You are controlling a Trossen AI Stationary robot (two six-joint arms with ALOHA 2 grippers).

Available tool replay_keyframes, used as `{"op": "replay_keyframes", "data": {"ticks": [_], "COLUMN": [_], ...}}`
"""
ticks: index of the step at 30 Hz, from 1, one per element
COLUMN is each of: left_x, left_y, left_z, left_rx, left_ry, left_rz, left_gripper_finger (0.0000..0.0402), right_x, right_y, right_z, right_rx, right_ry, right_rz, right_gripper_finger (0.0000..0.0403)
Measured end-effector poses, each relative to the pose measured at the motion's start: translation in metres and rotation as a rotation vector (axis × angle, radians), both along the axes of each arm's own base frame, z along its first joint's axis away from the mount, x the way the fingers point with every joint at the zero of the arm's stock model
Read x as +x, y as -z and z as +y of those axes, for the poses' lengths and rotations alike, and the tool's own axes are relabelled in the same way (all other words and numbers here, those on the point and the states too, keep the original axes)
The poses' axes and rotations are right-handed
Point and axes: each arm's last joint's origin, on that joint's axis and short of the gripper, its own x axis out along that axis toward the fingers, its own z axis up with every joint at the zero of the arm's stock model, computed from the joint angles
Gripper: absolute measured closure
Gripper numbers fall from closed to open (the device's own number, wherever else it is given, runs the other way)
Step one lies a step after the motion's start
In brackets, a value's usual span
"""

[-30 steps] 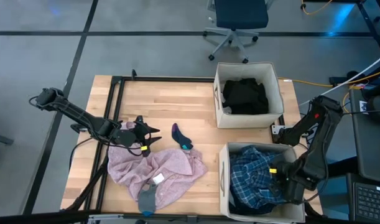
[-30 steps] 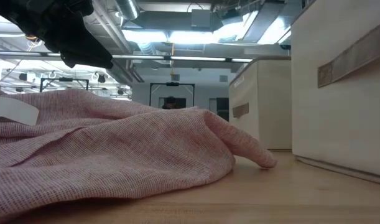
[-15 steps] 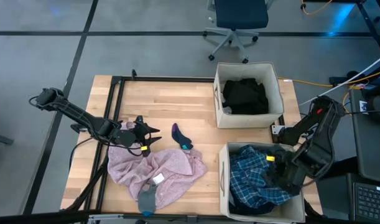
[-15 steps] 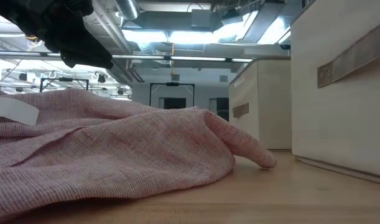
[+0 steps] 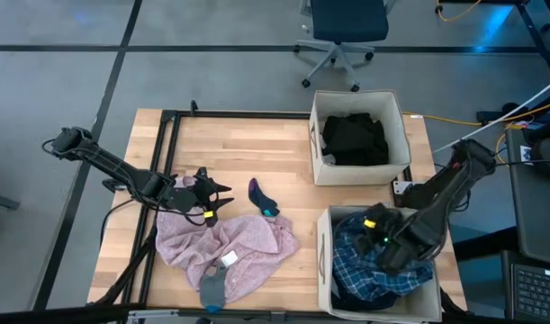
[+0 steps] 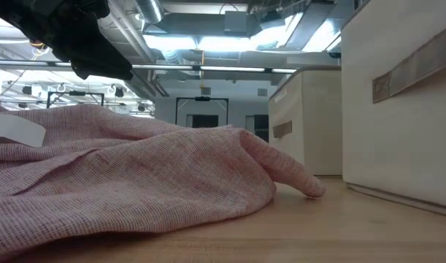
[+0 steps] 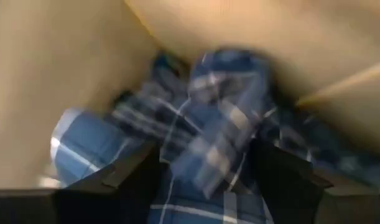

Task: Sort clothes
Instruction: Put the blue checkered polo shirt into the bottom laundry organizer, then put the dark blue sock into the bottom laundry organizer

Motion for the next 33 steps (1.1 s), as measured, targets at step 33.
{"op": "replay_keyframes", "data": {"ticks": [33], "left_x": [0.0], "left_y": [0.0], "left_z": [0.0], "left_rx": [0.0], "left_ry": [-0.001], "left_rz": [-0.001], "left_gripper_finger": [0.0251], "right_x": [0.016], "right_y": [-0.059], "right_z": [-0.01], "right_rx": [-0.035], "right_ry": [-0.179], "right_rz": [-0.153], "right_gripper_finger": [0.0148]}}
